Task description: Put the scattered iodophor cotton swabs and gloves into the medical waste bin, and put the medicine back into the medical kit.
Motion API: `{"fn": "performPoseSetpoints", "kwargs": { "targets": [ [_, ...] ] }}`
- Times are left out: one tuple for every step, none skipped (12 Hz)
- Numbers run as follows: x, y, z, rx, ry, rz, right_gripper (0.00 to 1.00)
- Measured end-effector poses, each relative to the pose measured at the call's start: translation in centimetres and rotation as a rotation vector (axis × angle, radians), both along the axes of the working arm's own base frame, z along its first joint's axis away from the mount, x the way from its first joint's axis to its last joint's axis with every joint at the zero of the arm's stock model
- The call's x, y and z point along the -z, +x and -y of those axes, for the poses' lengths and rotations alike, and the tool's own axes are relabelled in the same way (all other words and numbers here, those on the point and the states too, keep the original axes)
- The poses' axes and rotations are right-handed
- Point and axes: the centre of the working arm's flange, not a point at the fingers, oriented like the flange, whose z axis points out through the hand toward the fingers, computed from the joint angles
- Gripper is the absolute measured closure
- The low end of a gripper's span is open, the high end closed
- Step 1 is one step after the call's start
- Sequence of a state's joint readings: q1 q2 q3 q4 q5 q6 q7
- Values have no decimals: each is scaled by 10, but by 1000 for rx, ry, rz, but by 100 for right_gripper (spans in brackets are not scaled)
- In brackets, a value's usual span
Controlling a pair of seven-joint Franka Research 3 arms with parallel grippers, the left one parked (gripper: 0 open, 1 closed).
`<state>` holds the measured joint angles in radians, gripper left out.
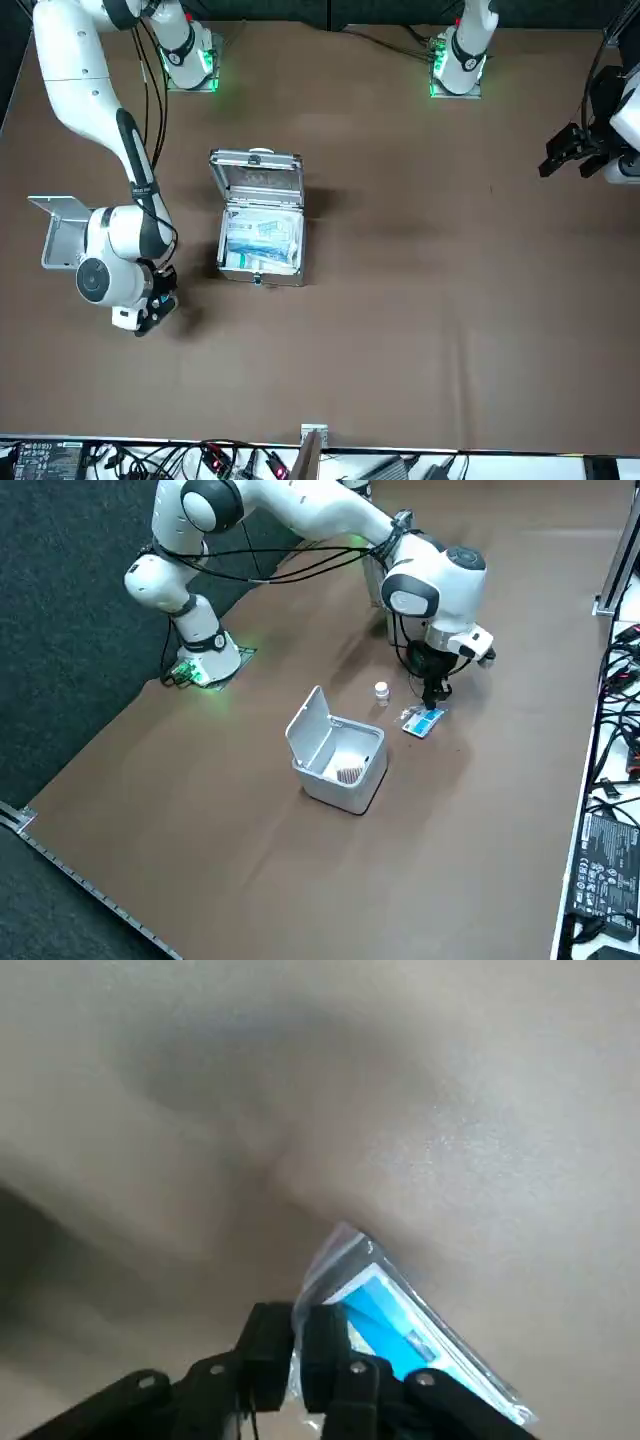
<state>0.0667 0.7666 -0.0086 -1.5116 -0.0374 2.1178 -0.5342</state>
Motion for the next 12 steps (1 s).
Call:
{"fn": "performPoseSetpoints", "kwargs": {
  "targets": [
    [0, 0, 1, 4, -1, 0, 86],
    [0, 0, 0, 12, -2, 1, 92],
    [-1, 0, 0, 24, -4, 2, 96],
    [-3, 1, 0, 33, -5, 5, 97],
    [-7, 2, 0, 40, -6, 12, 99],
    [-15, 3, 0, 46, -6, 21, 99],
    [-27, 4, 1, 52, -7, 26, 99],
    [-42, 4, 2, 59, -9, 30, 99],
    [-60, 5, 5, 67, -11, 35, 99],
    [-80, 5, 8, 78, -13, 43, 99],
    [-101, 4, 11, 94, -14, 57, 99],
    [-143, 2, 21, 132, -15, 90, 99]
  ]
}}
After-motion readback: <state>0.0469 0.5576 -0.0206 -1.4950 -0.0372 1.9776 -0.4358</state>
